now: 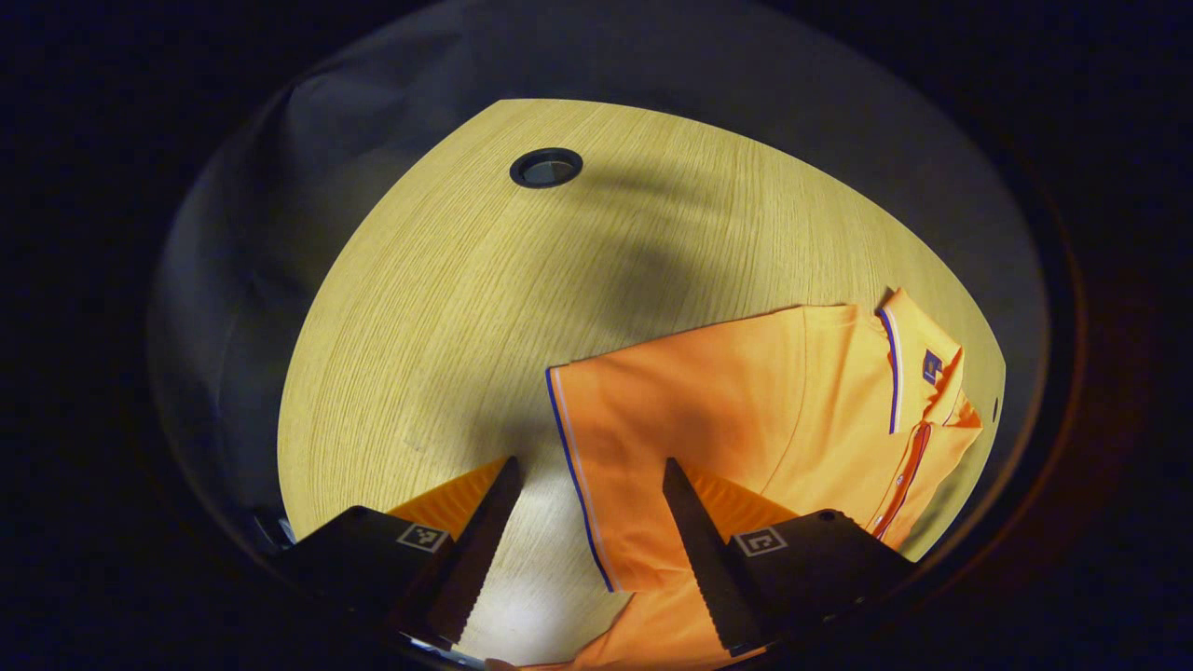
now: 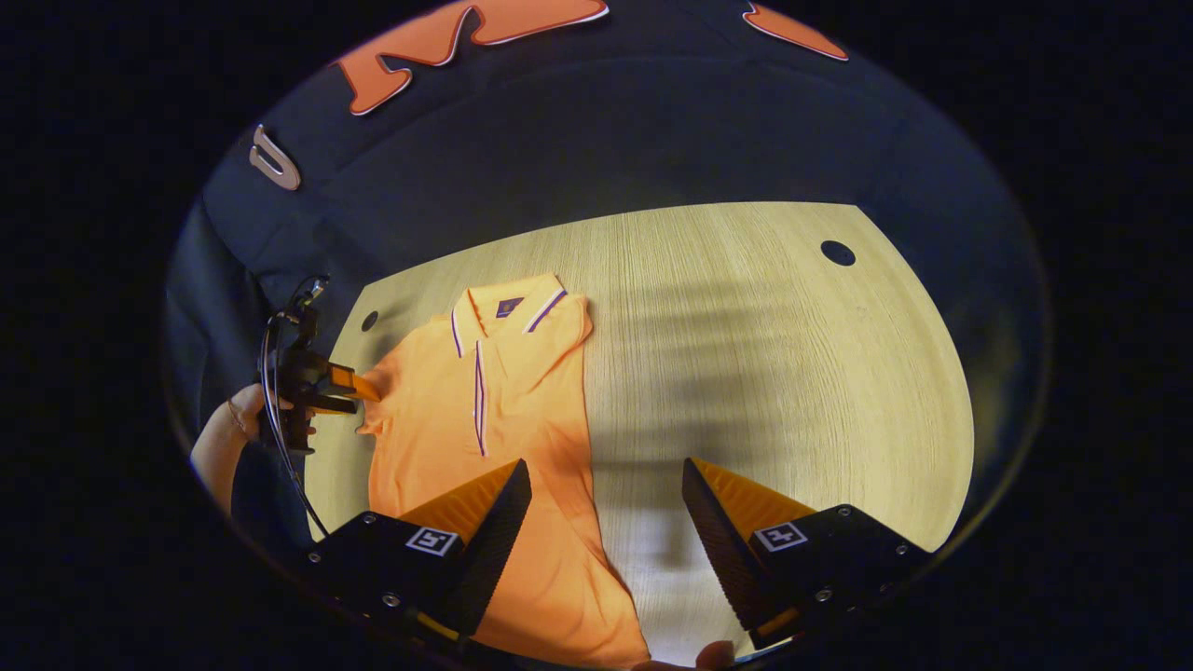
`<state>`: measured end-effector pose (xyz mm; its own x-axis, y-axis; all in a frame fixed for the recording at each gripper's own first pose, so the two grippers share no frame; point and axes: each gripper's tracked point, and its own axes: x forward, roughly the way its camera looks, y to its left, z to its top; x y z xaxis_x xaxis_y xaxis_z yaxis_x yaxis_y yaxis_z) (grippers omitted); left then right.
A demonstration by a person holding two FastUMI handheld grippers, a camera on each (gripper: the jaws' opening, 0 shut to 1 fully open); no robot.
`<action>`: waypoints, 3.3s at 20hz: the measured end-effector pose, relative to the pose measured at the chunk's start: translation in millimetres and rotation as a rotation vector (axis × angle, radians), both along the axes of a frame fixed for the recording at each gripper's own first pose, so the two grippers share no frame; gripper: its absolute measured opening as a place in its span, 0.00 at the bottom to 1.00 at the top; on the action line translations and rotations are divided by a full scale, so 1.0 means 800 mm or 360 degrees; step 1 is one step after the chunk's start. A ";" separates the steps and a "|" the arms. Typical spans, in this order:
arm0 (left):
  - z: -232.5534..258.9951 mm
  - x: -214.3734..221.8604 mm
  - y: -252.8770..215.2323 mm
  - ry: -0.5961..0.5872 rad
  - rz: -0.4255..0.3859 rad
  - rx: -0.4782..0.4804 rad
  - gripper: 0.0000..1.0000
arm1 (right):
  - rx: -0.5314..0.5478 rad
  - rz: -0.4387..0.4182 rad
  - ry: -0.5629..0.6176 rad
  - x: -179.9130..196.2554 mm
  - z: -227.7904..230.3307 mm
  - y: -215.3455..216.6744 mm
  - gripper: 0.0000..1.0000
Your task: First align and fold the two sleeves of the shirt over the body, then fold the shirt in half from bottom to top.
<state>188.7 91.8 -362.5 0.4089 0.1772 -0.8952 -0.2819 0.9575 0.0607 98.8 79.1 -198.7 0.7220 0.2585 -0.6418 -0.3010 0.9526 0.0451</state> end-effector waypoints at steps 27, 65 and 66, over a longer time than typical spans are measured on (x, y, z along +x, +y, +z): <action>0.097 0.003 -0.187 -0.0293 -0.0478 0.0293 0.01 | 0.0055 0.0017 -0.0113 -0.026 0.032 -0.061 0.99; 0.081 -0.233 -0.200 -0.0435 -0.0725 0.0000 1.00 | -0.0217 0.0106 0.0007 -0.135 -0.050 -0.032 0.99; 0.078 -0.248 -0.186 -0.0425 -0.0721 0.0012 1.00 | -0.0242 0.0096 0.0021 -0.146 -0.059 -0.035 0.99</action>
